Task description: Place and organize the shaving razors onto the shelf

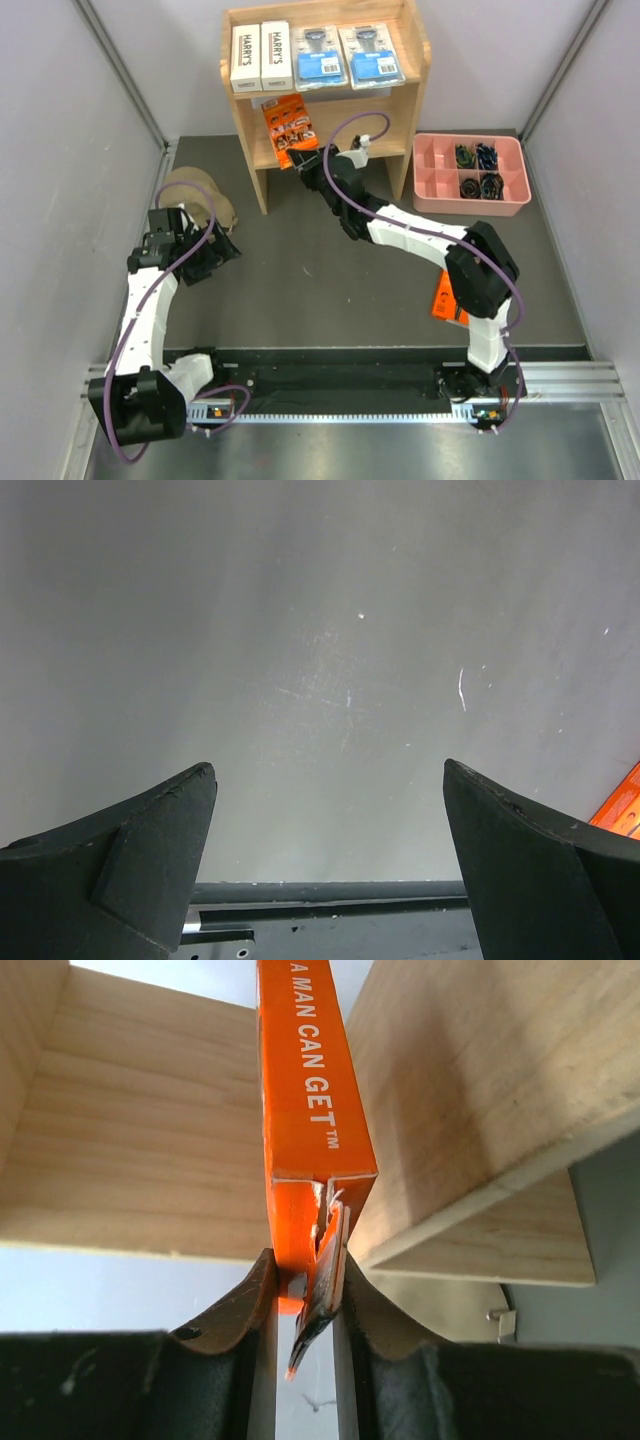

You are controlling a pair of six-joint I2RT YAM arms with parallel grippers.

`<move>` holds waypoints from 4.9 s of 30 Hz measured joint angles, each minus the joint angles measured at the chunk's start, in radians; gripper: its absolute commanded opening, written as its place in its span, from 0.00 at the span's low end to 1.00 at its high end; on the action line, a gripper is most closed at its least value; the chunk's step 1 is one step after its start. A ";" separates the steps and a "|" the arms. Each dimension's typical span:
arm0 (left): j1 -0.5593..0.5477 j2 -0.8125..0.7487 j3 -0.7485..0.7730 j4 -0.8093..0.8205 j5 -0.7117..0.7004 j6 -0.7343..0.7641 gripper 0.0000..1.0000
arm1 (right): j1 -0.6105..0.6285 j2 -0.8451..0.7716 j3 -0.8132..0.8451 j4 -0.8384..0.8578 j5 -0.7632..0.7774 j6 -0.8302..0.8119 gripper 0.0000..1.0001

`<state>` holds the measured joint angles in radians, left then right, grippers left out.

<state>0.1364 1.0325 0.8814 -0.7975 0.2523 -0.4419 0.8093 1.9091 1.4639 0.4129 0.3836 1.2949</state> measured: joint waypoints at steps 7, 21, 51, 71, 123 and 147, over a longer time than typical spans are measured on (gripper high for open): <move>0.000 -0.008 -0.013 0.005 0.007 0.000 0.99 | 0.000 0.112 0.187 -0.063 0.014 0.026 0.00; 0.000 -0.034 -0.029 0.011 0.017 0.000 0.99 | 0.024 0.296 0.476 -0.260 0.059 0.096 0.03; -0.001 -0.060 -0.059 0.019 0.019 0.000 0.99 | 0.037 0.252 0.270 -0.154 -0.207 0.019 0.78; -0.001 -0.064 -0.067 0.019 0.019 0.000 0.99 | 0.019 0.110 0.101 -0.141 -0.274 -0.016 0.98; -0.002 -0.002 -0.074 0.163 0.317 -0.054 0.99 | -0.426 -1.028 -0.600 -1.130 -0.285 -0.480 0.98; -0.029 0.008 -0.134 0.219 0.381 -0.109 0.99 | -1.083 -0.779 -0.810 -1.135 -0.543 -0.683 0.99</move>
<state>0.1078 1.0401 0.7475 -0.5781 0.6338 -0.5514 -0.2733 1.1297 0.6537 -0.7219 -0.1596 0.6117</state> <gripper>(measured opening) 0.990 0.987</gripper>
